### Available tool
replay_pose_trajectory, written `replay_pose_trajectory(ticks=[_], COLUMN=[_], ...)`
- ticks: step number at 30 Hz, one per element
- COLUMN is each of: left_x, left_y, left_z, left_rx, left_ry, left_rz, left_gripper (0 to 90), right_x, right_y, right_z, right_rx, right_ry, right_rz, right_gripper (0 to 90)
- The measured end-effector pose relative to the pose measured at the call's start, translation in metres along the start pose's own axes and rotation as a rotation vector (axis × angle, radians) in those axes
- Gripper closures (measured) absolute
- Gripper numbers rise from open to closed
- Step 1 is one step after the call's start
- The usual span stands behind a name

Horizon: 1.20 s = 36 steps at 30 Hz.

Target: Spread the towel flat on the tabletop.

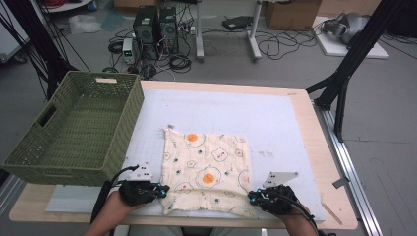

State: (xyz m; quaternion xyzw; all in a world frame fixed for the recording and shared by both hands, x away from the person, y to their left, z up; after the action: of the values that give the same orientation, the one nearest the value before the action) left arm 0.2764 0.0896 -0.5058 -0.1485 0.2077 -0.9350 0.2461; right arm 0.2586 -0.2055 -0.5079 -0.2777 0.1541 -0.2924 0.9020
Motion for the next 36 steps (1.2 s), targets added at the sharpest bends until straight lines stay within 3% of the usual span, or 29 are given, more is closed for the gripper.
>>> replay_pose_trajectory(ticks=[1, 2, 3, 5, 6, 7, 8, 9, 10, 11, 12, 15, 16, 17, 20, 21, 23, 26, 29, 31, 34, 36], left_x=[0.000, -0.003, -0.008, -0.018, -0.023, -0.029, -0.035, -0.042, -0.049, -0.055, -0.061, -0.080, -0.092, -0.092, -0.109, -0.113, -0.123, -0.134, -0.148, -0.157, -0.162, -0.163], left_y=[0.000, -0.001, -0.002, -0.004, -0.005, -0.005, -0.004, -0.002, 0.000, 0.003, 0.007, 0.018, 0.025, 0.025, 0.034, 0.037, 0.042, 0.050, 0.058, 0.063, 0.065, 0.066], left_z=[0.000, 0.002, 0.005, 0.014, 0.019, 0.024, 0.029, 0.032, 0.036, 0.039, 0.043, 0.052, 0.057, 0.057, 0.061, 0.060, 0.060, 0.065, 0.064, 0.062, 0.062, 0.062], left_rx=[0.000, 0.011, 0.020, 0.064, 0.085, 0.107, 0.127, 0.137, 0.146, 0.150, 0.160, 0.171, 0.190, 0.190, 0.196, 0.188, 0.166, 0.170, 0.140, 0.144, 0.149, 0.120], left_ry=[0.000, -0.024, -0.048, -0.070, -0.078, -0.088, -0.098, -0.109, -0.120, -0.121, -0.133, -0.147, -0.171, -0.171, -0.163, -0.165, -0.168, -0.175, -0.181, -0.190, -0.216, -0.170], left_rz=[0.000, 0.015, 0.028, 0.071, 0.091, 0.107, 0.128, 0.147, 0.163, 0.180, 0.196, 0.235, 0.263, 0.263, 0.314, 0.320, 0.341, 0.373, 0.404, 0.432, 0.438, 0.443], left_gripper=[78.5, 68.0, 63.1, 59.3, 55.2, 55.2, 51.4, 51.4, 51.3, 51.3, 51.3, 51.1, 51.1, 51.2, 51.5, 51.5, 51.7, 51.6, 51.6, 52.0, 55.8, 58.3], right_x=[0.001, 0.004, 0.008, 0.012, 0.023, 0.023, 0.035, 0.035, 0.048, 0.048, 0.061, 0.078, 0.085, 0.085, 0.106, 0.106, 0.119, 0.127, 0.135, 0.142, 0.148, 0.148], right_y=[-0.001, -0.002, -0.001, 0.000, 0.004, 0.004, 0.011, 0.011, 0.020, 0.020, 0.030, 0.045, 0.049, 0.049, 0.063, 0.063, 0.071, 0.077, 0.084, 0.090, 0.096, 0.099], right_z=[0.003, 0.006, 0.011, 0.016, 0.024, 0.024, 0.032, 0.032, 0.041, 0.041, 0.049, 0.060, 0.063, 0.063, 0.073, 0.073, 0.076, 0.079, 0.085, 0.083, 0.085, 0.087], right_rx=[0.013, 0.029, 0.052, 0.069, 0.094, 0.094, 0.120, 0.120, 0.133, 0.133, 0.144, 0.146, 0.143, 0.143, 0.149, 0.149, 0.137, 0.130, 0.150, 0.132, 0.143, 0.147], right_ry=[0.004, 0.015, 0.029, 0.039, 0.040, 0.040, 0.060, 0.060, 0.062, 0.062, 0.070, 0.080, 0.075, 0.075, 0.088, 0.088, 0.102, 0.109, 0.118, 0.126, 0.145, 0.125], right_rz=[-0.009, -0.020, -0.037, -0.051, -0.095, -0.095, -0.134, -0.134, -0.178, -0.178, -0.207, -0.257, -0.273, -0.273, -0.320, -0.320, -0.339, -0.344, -0.349, -0.358, -0.357, -0.349], right_gripper=[77.6, 72.7, 69.6, 67.6, 60.4, 60.4, 57.7, 57.7, 56.1, 56.1, 56.2, 56.7, 56.7, 56.7, 57.3, 57.3, 57.2, 57.2, 57.0, 56.9, 58.2, 67.1])
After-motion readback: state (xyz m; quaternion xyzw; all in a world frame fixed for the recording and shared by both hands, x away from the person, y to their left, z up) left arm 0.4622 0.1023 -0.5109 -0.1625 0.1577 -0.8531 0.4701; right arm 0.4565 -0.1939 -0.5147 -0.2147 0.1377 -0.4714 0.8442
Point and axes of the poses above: each handheld gripper's, and its own axes: y roughly forward along the jaws, z roughly out of its top, x roughly to its right, the point moved 10 cm from there along y, roughly forward along the jaws, and after that the axes turned 12 degrees about x, right-handed, at the moved point
